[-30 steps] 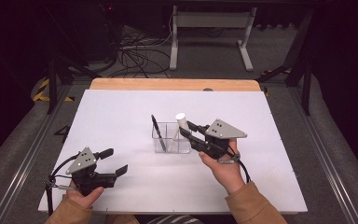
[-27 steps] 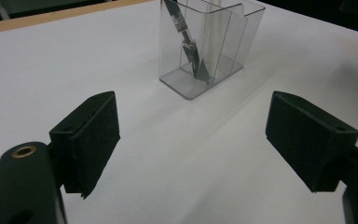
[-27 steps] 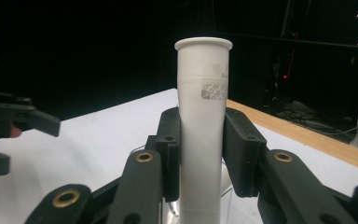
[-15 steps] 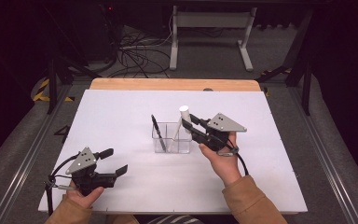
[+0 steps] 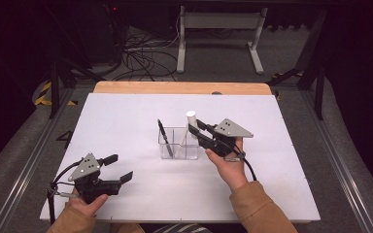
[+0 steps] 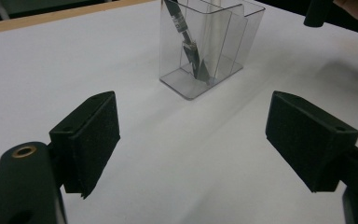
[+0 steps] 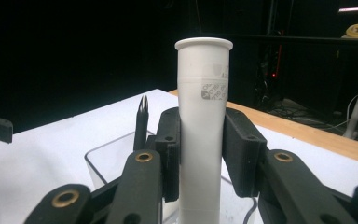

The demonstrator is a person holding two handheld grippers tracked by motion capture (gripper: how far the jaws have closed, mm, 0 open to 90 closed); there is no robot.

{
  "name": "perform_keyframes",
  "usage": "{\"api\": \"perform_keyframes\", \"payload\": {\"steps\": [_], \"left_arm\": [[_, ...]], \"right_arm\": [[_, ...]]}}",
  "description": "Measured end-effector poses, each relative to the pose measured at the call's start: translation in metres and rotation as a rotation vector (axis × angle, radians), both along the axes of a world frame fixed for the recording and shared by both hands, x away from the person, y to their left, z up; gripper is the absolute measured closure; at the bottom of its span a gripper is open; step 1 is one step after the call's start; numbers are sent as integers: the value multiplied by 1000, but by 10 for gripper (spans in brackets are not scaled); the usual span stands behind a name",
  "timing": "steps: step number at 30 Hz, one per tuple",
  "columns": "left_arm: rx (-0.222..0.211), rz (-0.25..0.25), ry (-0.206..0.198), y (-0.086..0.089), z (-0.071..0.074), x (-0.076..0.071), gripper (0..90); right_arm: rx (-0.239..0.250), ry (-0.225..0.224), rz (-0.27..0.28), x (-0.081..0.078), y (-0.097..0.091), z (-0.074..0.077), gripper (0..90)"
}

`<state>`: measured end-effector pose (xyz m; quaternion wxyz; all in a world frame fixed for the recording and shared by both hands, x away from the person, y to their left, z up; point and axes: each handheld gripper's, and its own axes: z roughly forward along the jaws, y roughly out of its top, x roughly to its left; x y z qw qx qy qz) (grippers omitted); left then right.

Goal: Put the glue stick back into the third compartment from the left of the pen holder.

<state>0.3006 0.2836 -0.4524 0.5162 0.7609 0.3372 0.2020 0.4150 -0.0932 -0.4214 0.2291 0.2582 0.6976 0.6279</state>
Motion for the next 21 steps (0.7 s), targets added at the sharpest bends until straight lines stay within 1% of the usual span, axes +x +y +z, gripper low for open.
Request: {"api": "perform_keyframes", "payload": {"steps": [3, 4, 5, 9, 14, 16, 17, 21], "left_arm": [[3, -2, -2, 0, 0, 0, 181], [-5, 0, 6, -1, 0, 0, 181], [-4, 0, 7, -1, 0, 0, 181], [0, -4, 3, -1, 0, 0, 181], [-7, -2, 7, -1, 0, 0, 181], [-4, -3, 8, -1, 0, 0, 181], [3, -5, 1, -1, 0, 1, 181], [3, -4, 1, -1, 0, 1, 181]], "right_arm": [[-12, -14, 9, 1, -1, -7, 693], [-17, -18, 9, 1, -1, -9, 693], [-21, -20, 9, 1, -1, -10, 693], [-27, -5, 9, 1, 0, -15, 693], [-30, 1, 6, 1, 0, -20, 692], [-33, 5, 7, 1, 0, -20, 692], [-31, 3, 8, 1, 1, -21, 692], [-40, 7, 11, 1, 2, -23, 692]]}}
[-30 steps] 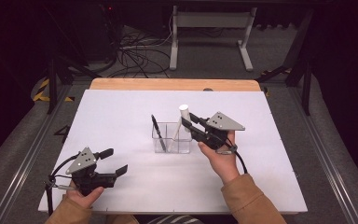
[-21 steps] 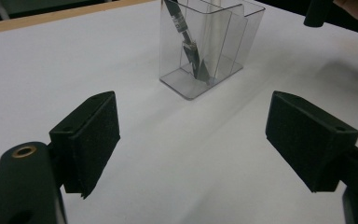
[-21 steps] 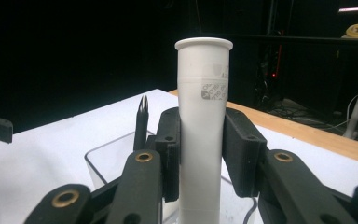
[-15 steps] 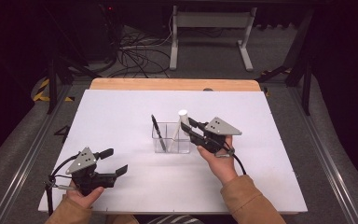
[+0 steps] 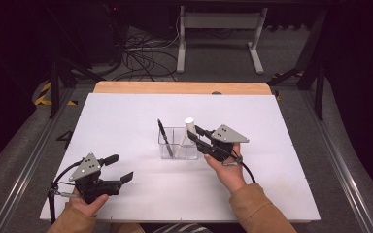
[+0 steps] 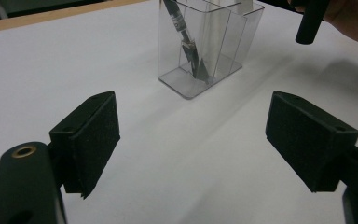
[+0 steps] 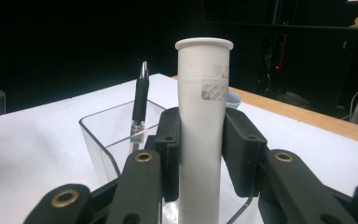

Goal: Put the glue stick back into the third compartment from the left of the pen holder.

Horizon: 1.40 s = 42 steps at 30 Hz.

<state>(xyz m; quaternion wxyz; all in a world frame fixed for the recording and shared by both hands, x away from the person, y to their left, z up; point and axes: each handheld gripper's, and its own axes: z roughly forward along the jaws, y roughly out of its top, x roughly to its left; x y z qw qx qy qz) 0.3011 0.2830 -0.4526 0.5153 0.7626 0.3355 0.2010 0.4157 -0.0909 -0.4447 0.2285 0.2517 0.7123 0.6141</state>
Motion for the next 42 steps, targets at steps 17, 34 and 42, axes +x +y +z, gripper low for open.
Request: {"api": "perform_keyframes", "payload": {"steps": [17, 34, 42], "left_arm": [[1, 0, 1, 0, 0, 0, 181], [0, 16, 8, 2, -1, -3, 180], [-14, 22, 10, 2, -1, -3, 179]], "right_arm": [[-20, 27, 9, -2, 1, -9, 689], [-47, -20, -63, -16, -13, 16, 296], [-65, -42, -39, -24, -17, 34, 290]]}}
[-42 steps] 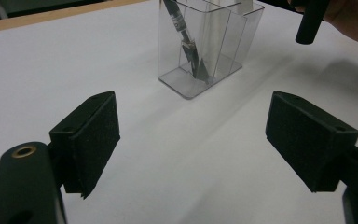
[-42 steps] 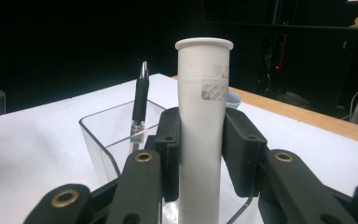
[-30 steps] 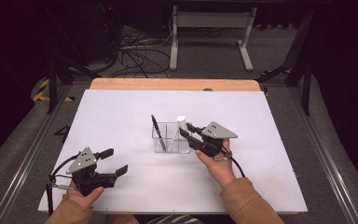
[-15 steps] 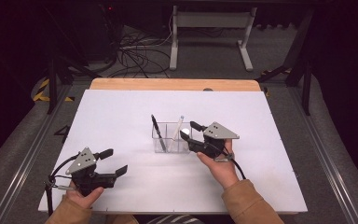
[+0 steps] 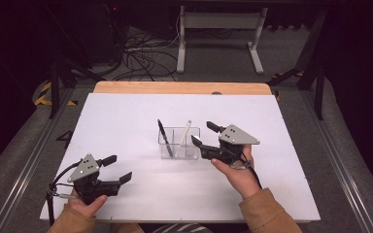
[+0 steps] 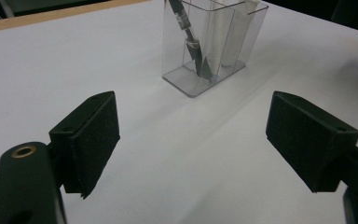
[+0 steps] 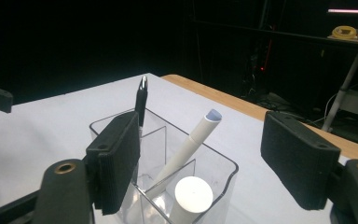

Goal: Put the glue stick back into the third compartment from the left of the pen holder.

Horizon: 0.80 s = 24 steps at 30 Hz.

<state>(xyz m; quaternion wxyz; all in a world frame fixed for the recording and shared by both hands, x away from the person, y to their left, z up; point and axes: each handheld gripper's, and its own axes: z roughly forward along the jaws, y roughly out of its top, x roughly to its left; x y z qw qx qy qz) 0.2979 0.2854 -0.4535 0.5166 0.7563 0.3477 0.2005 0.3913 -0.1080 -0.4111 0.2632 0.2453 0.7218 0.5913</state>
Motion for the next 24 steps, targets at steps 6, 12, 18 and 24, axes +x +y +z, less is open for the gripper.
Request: {"api": "perform_keyframes", "payload": {"steps": [6, 12, 18, 24], "left_arm": [[4, 0, -7, 1, 1, -1, 177], [-1, 4, -25, 2, 2, -2, 172], [-3, 3, -43, 2, 3, -3, 165], [-12, 4, -51, 2, 3, -4, 162]], "right_arm": [[-2, 3, 15, -4, -2, 5, 285], [-8, 8, 17, -9, -14, 8, 223], [3, 14, 35, -16, -30, 10, 152], [-4, 34, 48, -22, -45, 6, 105]]}}
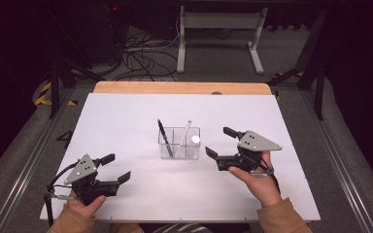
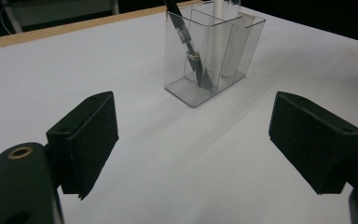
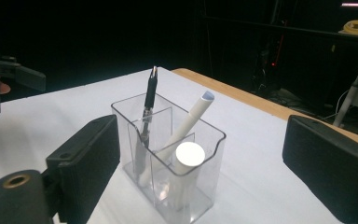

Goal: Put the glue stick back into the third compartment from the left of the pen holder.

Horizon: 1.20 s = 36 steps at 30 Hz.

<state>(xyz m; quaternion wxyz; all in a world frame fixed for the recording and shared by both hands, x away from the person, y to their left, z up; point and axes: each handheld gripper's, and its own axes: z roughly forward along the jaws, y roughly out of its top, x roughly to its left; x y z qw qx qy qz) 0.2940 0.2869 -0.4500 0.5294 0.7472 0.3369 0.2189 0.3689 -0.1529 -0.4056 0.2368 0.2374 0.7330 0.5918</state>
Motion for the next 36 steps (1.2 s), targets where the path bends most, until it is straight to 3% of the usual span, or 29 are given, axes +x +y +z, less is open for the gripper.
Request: {"api": "perform_keyframes", "payload": {"steps": [11, 21, 27, 36], "left_arm": [[-1, -2, -19, 0, 2, -2, 159], [7, -1, -38, 0, 3, -3, 158], [10, -4, -38, -1, 3, -4, 157], [34, -5, -51, 0, -1, -5, 157]], "right_arm": [[-22, 68, 27, -11, -24, -12, 76], [-72, 99, 20, -20, -49, -38, 72], [-28, 101, -5, -27, -65, -54, 66], [-29, 206, -37, -31, -85, -73, 67]]}}
